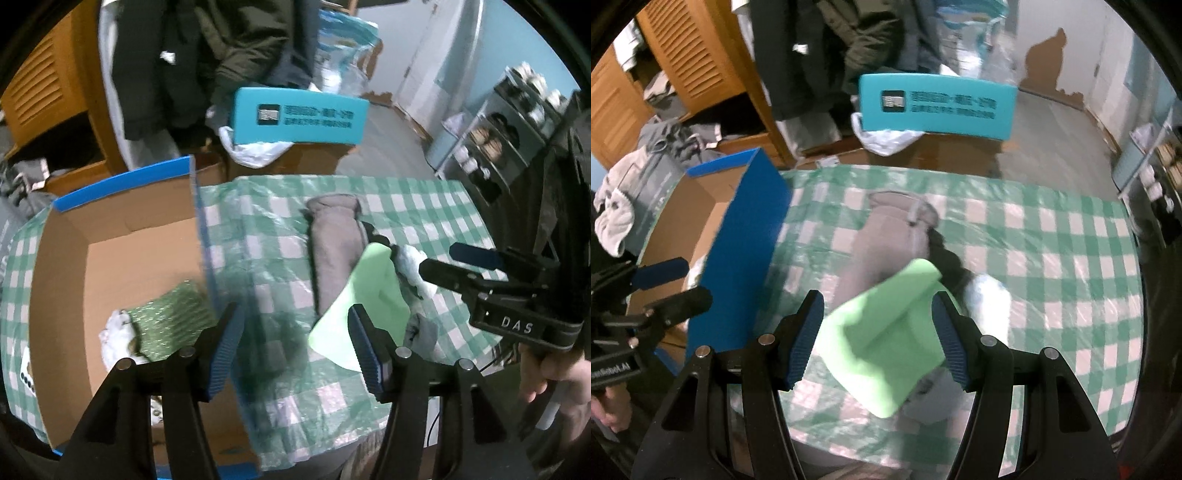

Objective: Organize soft objects
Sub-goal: 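Withdraw both grippers from the box back over the table, then grasp the grey sock with the right gripper while the left gripper grasps the light green cloth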

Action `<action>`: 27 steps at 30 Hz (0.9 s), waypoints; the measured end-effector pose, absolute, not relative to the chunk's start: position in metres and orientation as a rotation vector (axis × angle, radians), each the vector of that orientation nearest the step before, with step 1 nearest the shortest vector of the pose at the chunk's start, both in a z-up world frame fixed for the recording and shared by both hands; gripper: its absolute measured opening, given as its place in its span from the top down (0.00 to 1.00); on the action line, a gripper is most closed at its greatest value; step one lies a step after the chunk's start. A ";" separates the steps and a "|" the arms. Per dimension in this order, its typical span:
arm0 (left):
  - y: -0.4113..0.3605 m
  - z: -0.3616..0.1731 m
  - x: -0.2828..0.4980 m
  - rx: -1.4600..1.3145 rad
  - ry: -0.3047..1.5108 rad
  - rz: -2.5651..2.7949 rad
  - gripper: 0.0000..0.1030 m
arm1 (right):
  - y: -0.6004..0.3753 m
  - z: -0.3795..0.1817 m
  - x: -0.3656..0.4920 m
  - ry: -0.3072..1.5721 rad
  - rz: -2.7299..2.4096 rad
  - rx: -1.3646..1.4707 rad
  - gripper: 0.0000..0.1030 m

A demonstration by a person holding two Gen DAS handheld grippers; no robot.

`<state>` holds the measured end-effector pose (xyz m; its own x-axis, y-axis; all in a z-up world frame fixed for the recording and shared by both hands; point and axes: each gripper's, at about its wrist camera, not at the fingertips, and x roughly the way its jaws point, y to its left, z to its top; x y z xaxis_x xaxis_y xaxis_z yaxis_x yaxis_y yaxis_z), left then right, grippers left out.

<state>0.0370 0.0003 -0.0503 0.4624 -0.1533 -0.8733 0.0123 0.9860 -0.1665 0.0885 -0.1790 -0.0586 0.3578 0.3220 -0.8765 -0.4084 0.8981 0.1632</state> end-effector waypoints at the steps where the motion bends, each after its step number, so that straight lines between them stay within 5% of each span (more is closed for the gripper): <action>1: -0.006 -0.053 0.039 -0.135 1.097 -0.112 0.42 | -0.184 -0.060 0.088 1.111 0.464 -0.085 0.40; 27: -0.076 -0.143 0.064 -0.072 1.316 -0.185 0.41 | -0.234 -0.151 0.079 1.336 0.380 -0.070 0.40</action>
